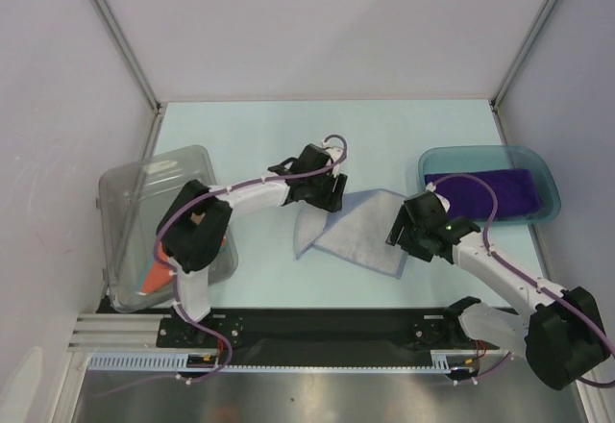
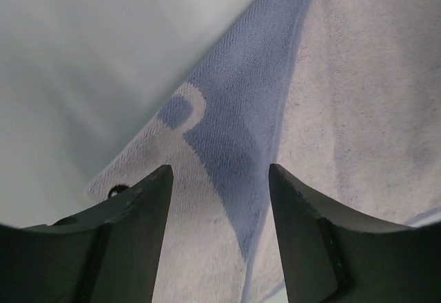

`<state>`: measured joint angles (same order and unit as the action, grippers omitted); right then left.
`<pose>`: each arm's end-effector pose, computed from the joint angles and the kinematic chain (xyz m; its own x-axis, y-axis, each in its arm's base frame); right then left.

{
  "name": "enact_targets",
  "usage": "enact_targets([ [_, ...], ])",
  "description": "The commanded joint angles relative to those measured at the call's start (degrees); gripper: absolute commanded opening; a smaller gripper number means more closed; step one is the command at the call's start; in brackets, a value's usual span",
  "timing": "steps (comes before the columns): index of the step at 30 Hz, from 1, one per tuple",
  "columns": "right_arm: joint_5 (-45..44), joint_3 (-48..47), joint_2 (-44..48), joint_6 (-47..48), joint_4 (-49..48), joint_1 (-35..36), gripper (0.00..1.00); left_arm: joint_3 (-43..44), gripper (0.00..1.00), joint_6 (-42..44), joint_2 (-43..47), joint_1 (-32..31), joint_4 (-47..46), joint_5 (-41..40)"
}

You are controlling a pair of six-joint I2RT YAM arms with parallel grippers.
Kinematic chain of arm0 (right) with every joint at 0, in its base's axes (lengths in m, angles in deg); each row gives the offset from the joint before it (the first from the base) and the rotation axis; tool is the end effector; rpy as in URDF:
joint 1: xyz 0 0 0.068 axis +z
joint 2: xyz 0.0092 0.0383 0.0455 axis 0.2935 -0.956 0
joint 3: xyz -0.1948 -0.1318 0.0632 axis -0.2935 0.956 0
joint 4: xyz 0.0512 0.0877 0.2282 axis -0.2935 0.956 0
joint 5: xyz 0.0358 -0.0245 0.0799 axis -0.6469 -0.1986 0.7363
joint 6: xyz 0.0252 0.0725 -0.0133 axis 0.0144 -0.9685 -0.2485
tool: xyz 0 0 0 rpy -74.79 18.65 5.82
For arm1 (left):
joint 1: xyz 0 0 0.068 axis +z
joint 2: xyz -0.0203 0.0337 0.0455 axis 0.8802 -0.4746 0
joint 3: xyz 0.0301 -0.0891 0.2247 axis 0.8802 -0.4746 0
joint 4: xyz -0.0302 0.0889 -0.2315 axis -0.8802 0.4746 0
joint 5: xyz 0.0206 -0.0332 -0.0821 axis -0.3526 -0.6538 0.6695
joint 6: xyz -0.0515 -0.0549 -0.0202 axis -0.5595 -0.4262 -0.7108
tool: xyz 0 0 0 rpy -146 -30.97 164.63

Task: Fold and stack the towels
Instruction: Flatten out the crumpled towel

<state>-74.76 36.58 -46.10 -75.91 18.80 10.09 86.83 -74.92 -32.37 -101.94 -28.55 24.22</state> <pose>0.1972 0.0930 0.1544 -0.8206 0.3787 -0.4281 0.2639 0.9154 0.3040 0.3023 -0.2674 0.1494 -0.7303 0.3024 -0.6125 0.5437 0.8002 -0.2532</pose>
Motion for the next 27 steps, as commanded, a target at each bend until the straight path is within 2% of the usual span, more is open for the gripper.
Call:
enact_targets([
  [1,-3.7,0.9,0.7,-3.2,-0.6,0.4,0.71,4.9,0.64,2.2,-3.9,-0.9,-0.7,2.1],
  [3,-4.3,1.1,-0.2,-1.8,-1.8,0.2,0.71,7.6,0.61,1.1,-8.4,-1.1,5.6,-0.5],
  [6,-3.0,0.9,-0.8,1.4,-4.7,0.5,0.67,9.1,0.46,-0.1,-11.2,-1.0,12.2,-4.3],
  [7,-3.1,0.7,-0.9,2.0,-5.1,0.5,0.66,6.7,0.33,-0.4,-10.6,-0.7,12.6,-6.5],
  [9,-2.8,-0.5,-1.4,4.8,-5.9,0.6,0.66,2.4,0.21,-2.6,-6.3,-0.2,10.9,-7.2],
  [13,-2.0,-3.5,-4.0,9.0,-5.0,0.4,0.68,-13.4,0.02,-8.7,3.0,2.2,6.1,-4.5],
  [15,-0.1,-4.5,-5.2,10.0,-4.8,0.0,0.68,-18.7,0.0,-13.6,7.4,4.1,3.4,-3.1],
  [17,2.1,-4.4,-6.2,10.0,-5.2,-0.6,0.68,-26.7,0.0,-20.1,15.0,6.0,0.0,-1.6],
  [19,3.1,-3.7,-6.2,9.0,-5.7,-0.6,0.68,-34.4,0.05,-25.3,23.3,7.2,-3.3,0.7],
  [21,4.8,-2.8,-5.9,6.5,-7.3,-0.1,0.66,-38.0,0.18,-31.6,27.8,7.2,-8.4,3.6],
  [22,5.4,-1.8,-5.8,5.5,-8.0,0.0,0.65,-39.6,0.33,-33.3,30.8,6.8,-9.2,3.9],
  [23,5.7,-1.4,-6.0,4.0,-8.7,0.8,0.64,-39.6,0.36,-34.6,32.1,6.6,-8.8,3.8],
  [24,5.6,-1.3,-6.1,3.3,-8.5,1.3,0.64,-39.2,0.42,-34.5,33.3,6.4,-7.8,2.3],
  [26,4.2,-1.2,-6.1,2.6,-7.4,2.8,0.63,-35.9,0.49,-31.3,36.4,5.8,-4.4,-0.6],
  [27,3.4,-1.1,-5.6,1.4,-6.8,4.6,0.63,-34.6,0.6,-29.7,36.9,5.8,-3.3,-2.9],
])
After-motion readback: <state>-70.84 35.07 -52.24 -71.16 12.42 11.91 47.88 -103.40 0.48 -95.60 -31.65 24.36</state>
